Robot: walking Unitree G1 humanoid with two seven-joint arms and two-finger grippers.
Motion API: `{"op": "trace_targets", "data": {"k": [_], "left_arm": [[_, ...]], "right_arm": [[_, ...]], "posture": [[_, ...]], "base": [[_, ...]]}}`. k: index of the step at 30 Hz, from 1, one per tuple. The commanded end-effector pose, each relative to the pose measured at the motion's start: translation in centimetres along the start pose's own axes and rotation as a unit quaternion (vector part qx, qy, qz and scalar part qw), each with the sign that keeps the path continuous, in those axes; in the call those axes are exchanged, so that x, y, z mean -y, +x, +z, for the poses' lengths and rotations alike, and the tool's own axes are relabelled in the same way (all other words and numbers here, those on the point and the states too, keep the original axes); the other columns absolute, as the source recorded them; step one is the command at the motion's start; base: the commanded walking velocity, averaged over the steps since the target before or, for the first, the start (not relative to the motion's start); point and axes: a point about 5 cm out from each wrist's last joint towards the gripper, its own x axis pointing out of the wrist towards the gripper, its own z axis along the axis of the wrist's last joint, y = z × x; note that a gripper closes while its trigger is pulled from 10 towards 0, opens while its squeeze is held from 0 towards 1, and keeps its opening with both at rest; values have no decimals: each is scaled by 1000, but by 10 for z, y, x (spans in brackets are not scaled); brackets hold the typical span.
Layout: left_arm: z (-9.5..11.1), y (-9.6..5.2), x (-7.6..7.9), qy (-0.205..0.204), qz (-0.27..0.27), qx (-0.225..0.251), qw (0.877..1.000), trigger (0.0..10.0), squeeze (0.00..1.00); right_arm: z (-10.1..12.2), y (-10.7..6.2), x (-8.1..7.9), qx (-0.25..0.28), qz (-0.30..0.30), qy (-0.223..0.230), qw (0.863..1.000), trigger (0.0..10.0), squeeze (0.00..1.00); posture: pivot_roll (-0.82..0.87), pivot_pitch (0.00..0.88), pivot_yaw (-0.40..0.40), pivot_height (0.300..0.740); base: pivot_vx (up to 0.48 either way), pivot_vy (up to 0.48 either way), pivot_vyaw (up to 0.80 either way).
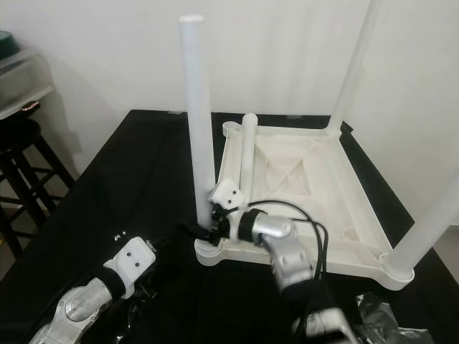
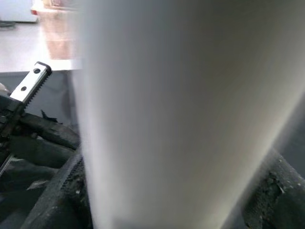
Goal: Building children table
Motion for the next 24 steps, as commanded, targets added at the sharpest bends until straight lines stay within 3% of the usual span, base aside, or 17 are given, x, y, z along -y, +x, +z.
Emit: {"op": "trace_targets", "data": {"k": [1, 5, 6, 7, 17, 18, 19, 22, 23, 24], "left_arm": [[-2, 1, 1, 2, -3, 0, 1000, 10000, 0], [-2, 4, 3, -1, -5, 2, 1000, 10000, 0], [-1, 4, 6, -2, -9, 4, 1000, 10000, 0], [-1, 5, 8, -2, -13, 5, 1000, 10000, 0], [-2, 3, 7, 0, -16, 10, 1000, 10000, 0], [-3, 2, 8, 2, -17, 9, 1000, 10000, 0], [-5, -1, 8, 3, -17, 6, 1000, 10000, 0], [-6, -3, 8, 3, -17, 4, 1000, 10000, 0], [-8, -5, 8, 3, -18, 1, 1000, 10000, 0], [-10, -7, 9, 1, -19, -2, 1000, 10000, 0]], "right_arm": [[-3, 0, 2, 1, 3, 12, 1000, 10000, 0], [-5, -4, 9, 0, 9, 20, 1000, 10000, 0], [-6, -6, 12, -1, 7, 27, 1000, 2902, 0], [-7, -8, 16, -2, 8, 31, 999, 0, 0], [-11, -15, 26, -5, -11, 31, 999, 0, 0], [-14, -16, 25, -6, -26, 28, 999, 0, 0], [-25, -16, 18, -19, -86, 32, 996, 0, 0], [-32, -17, 13, -27, -130, 34, 991, 0, 0], [-43, -15, 5, -40, -240, 52, 969, 0, 0], [-59, -15, -15, -48, -366, 110, 923, 0, 0]], "posture": [[-10, 0, -12, 740], [-9, 0, -11, 740], [-10, 0, -9, 740], [-7, 0, -8, 740], [-2, 0, -12, 740], [0, 0, -18, 740], [-7, 0, -21, 740], [-7, 0, -21, 740], [-16, 0, -18, 740], [-26, 0, -21, 740]], "base": [[0, 0, 0], [0, 0, 0], [0, 0, 0], [0, 0, 0], [0, 0, 0], [0, 0, 0], [0, 0, 0], [0, 0, 0], [0, 0, 0], [0, 0, 0]]}}
